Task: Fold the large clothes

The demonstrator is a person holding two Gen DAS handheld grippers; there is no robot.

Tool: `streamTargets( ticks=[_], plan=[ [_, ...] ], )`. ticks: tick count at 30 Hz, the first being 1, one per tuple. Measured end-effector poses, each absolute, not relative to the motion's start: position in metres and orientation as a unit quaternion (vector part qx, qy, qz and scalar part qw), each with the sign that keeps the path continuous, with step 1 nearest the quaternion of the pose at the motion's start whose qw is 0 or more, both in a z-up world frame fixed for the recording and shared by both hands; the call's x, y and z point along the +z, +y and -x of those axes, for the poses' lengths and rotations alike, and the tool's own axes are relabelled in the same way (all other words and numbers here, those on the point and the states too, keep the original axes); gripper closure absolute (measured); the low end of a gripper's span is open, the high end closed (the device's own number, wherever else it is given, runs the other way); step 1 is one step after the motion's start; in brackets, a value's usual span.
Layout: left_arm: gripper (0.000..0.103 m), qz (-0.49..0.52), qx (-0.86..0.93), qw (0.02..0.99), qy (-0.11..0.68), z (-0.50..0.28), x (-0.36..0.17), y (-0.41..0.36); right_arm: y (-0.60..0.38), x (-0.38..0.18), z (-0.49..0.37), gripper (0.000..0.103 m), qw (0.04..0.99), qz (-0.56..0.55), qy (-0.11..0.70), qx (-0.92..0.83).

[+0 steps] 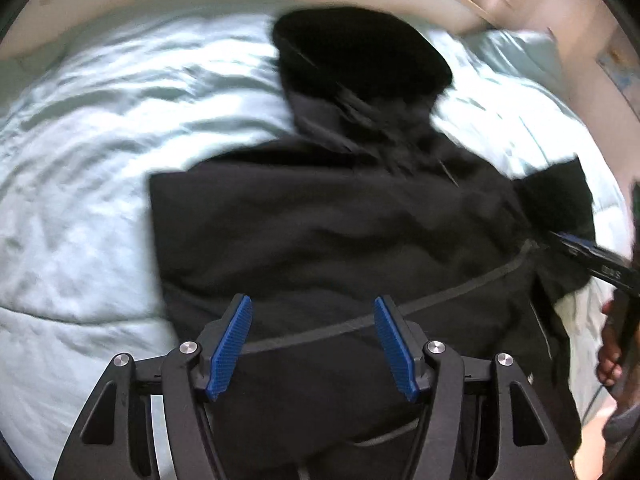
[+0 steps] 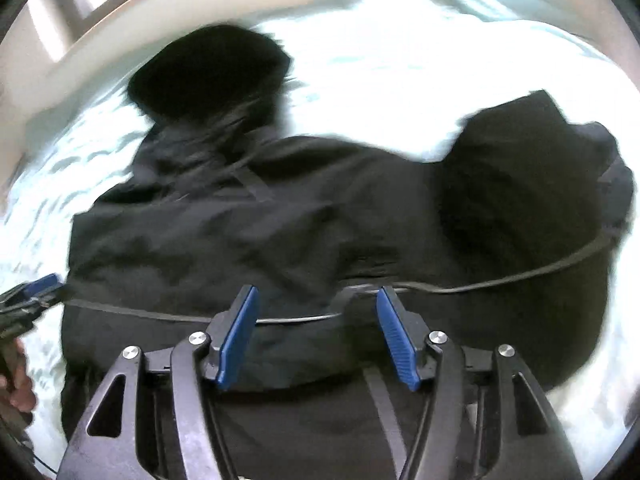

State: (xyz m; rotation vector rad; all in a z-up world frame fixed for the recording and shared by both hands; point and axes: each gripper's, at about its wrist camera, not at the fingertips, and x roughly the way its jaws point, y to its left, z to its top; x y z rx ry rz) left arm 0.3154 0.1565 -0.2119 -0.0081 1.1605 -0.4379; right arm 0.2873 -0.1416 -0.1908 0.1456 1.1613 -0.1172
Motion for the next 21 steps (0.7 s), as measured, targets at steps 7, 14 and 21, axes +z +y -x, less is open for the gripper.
streamTargets(
  ticks=[7,14,21],
  plan=[
    [0.038,-0.047,-0.160,0.792,0.587,-0.303,-0.274,0.135,-0.133,-0.276,-0.272,0.042,0.795,-0.035,0.602,-0.062],
    [0.038,-0.006,-0.166,0.813,0.558,-0.327,-0.233,0.139,-0.142,-0.210,-0.294,0.044,0.819,-0.044,0.570,-0.053],
    [0.038,-0.002,-0.108,0.808,0.579,-0.403,-0.263,0.143,-0.171,-0.261,-0.351,0.044,0.794,-0.070,0.595,-0.104]
  ],
)
